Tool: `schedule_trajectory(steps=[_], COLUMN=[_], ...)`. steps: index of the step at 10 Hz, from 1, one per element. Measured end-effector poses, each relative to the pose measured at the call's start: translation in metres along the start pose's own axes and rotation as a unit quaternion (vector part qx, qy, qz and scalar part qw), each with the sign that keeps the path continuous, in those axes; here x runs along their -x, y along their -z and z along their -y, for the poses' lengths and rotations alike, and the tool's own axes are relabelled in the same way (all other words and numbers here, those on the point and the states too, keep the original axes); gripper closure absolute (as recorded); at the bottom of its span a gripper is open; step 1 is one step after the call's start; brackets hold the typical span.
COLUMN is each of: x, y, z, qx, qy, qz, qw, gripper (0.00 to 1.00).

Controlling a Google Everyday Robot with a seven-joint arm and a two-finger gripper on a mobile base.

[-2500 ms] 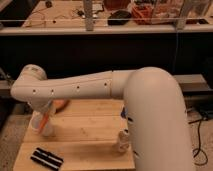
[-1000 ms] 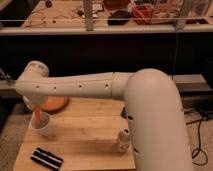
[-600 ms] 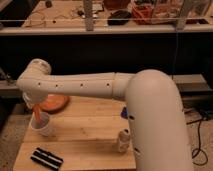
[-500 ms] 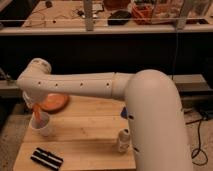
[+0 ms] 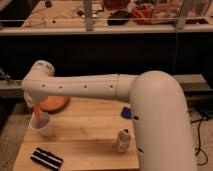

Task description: Place the pepper in the ceramic cup

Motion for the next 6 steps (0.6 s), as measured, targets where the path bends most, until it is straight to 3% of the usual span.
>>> schedule_trajectory(steps=[1,6], x=[0.0,-0.0002], y=[-0.0003,-0.0003], z=[0.0037,0.0026], qx=[-0.004,-0.031], qy=[0.012,0.01], qz=[-0.004,-0.001], qw=[0.9999,0.9995], gripper=[0.21,0.2])
